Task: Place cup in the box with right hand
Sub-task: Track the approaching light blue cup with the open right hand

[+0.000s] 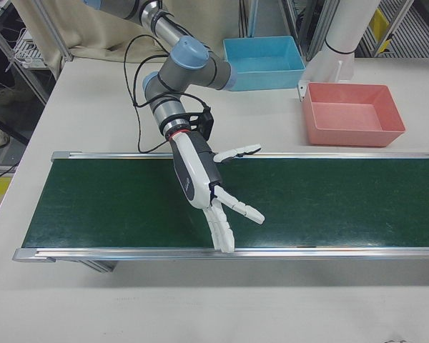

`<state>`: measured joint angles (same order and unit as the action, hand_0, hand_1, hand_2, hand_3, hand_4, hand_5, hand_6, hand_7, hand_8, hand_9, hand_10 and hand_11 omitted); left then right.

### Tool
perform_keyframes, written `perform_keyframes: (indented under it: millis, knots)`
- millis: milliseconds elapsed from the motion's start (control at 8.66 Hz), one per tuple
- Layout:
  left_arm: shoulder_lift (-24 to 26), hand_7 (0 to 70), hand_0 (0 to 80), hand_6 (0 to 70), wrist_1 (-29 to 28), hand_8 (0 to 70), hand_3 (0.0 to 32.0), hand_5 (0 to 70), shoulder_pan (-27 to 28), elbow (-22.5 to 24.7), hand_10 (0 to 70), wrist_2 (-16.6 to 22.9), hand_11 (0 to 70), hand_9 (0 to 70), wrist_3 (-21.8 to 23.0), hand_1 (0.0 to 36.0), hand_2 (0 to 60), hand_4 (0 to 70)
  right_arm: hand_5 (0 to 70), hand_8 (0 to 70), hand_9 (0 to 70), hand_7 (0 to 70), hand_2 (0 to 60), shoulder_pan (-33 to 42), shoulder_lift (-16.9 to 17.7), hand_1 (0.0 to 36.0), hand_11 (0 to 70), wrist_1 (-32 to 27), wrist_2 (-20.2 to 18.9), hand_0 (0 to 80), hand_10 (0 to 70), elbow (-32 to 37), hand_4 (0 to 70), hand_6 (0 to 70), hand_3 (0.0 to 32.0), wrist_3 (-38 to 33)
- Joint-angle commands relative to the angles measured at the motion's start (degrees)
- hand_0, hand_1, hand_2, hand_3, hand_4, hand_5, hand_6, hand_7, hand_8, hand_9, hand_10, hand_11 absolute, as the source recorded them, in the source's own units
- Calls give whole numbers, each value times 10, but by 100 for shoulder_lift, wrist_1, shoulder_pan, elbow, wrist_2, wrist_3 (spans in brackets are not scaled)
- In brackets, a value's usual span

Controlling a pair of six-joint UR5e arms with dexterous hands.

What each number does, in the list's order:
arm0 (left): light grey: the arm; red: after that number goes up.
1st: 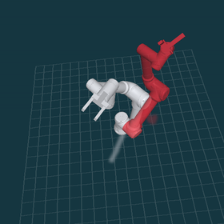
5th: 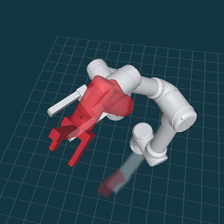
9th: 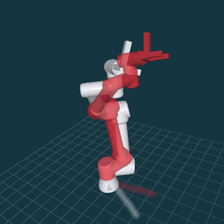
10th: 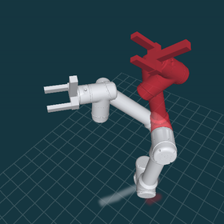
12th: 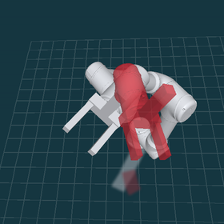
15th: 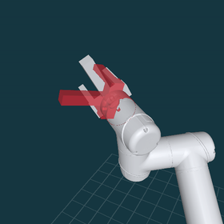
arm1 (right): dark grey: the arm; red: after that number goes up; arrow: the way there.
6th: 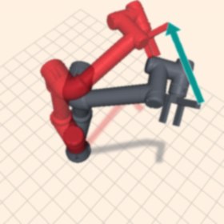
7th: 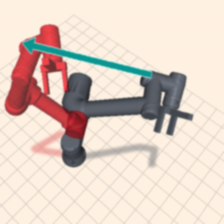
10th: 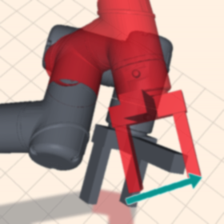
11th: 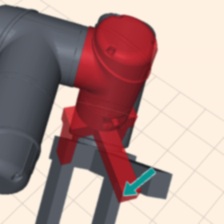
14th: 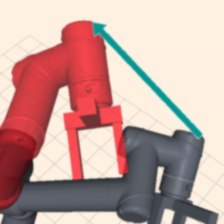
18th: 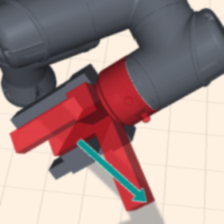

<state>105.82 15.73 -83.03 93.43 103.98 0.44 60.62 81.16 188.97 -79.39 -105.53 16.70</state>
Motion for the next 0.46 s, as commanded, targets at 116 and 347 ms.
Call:
perform_keyframes:
  millis: [116, 347]
  knots:
    - [0, 0, 0, 0, 0, 0, 0, 0, 7, 0, 0, 0, 0, 0, 0, 0, 0, 0, 53, 0, 6, 0, 120, -33, 5, 212, 0, 9, 11, 502, 0, 15, 0, 15, 0, 0]
    - [0, 0, 0, 0, 0, 0, 0, 0, -2, 0, 0, 0, 0, 0, 0, 0, 0, 0, 52, 0, 8, 0, 95, -68, 5, 187, 0, 0, 37, 507, 0, 15, 12, 16, 0, 0]
